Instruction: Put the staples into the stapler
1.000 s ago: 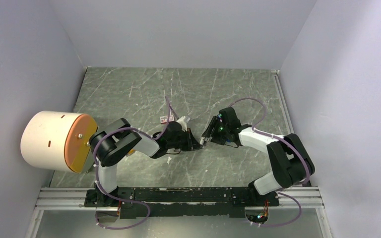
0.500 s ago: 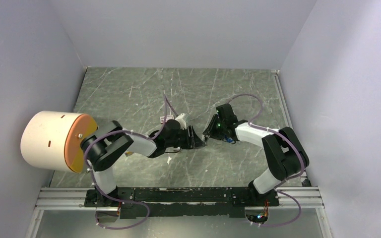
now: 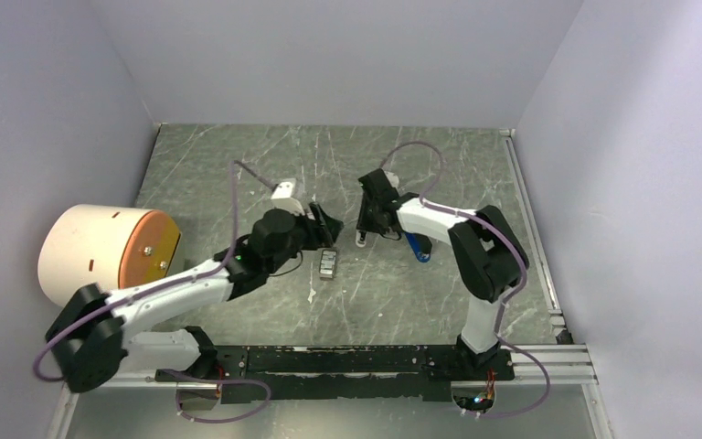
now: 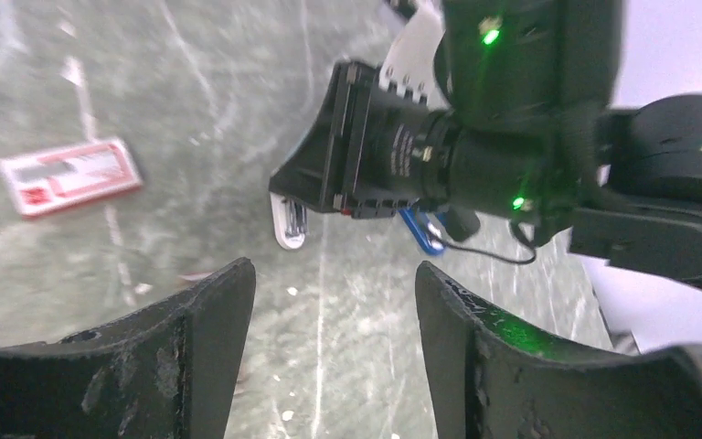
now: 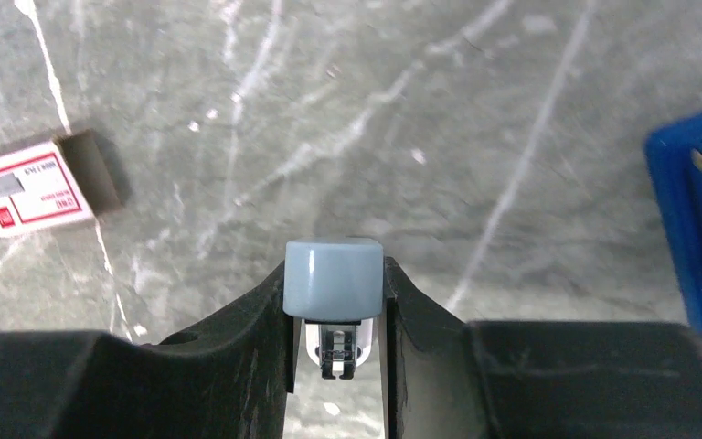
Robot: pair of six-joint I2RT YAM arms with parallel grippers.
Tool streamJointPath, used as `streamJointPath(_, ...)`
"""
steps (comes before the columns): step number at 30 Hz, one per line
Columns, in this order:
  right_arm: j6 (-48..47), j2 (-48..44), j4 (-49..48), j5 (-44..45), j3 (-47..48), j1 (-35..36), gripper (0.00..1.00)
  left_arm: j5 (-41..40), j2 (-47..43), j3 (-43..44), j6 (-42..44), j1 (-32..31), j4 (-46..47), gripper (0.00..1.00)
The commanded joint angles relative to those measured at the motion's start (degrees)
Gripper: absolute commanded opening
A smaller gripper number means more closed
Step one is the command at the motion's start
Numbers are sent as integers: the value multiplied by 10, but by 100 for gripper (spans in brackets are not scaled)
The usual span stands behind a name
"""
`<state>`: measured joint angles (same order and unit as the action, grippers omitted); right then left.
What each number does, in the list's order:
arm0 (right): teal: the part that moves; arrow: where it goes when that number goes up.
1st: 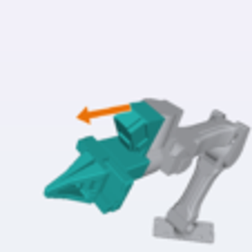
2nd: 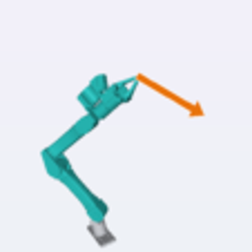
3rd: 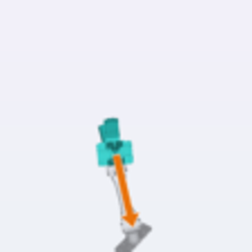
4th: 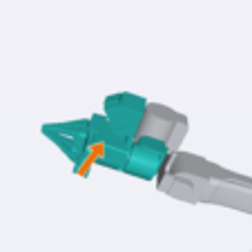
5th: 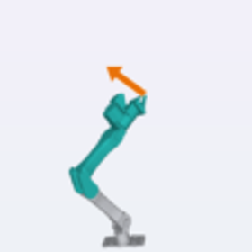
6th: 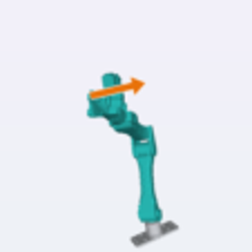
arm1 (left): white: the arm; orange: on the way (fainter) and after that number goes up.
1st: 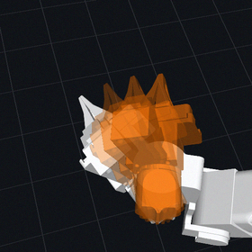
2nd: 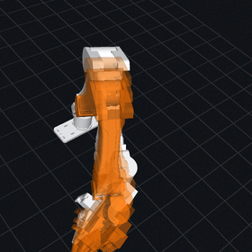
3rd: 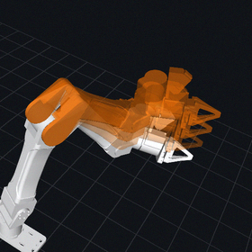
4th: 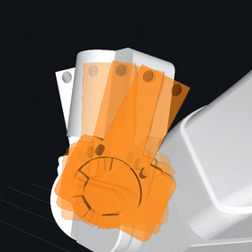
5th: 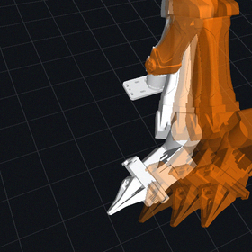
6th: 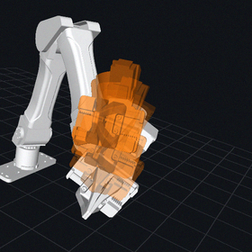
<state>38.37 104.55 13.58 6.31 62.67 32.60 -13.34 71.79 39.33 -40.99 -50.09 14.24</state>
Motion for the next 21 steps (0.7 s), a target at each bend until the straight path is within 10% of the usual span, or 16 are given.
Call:
streamJointPath(1, -17, 56, 42, 63, 73, 31, 28, -154, -93, -25, 43, -1, -79, 70)
streamJointPath(12, -25, 165, 124, 119, 227, 71, 35, -203, -182, -77, 21, 6, -126, 83)
streamJointPath(21, -31, 152, 147, 114, 242, 73, 66, -166, -170, -87, 12, 11, -126, 92)
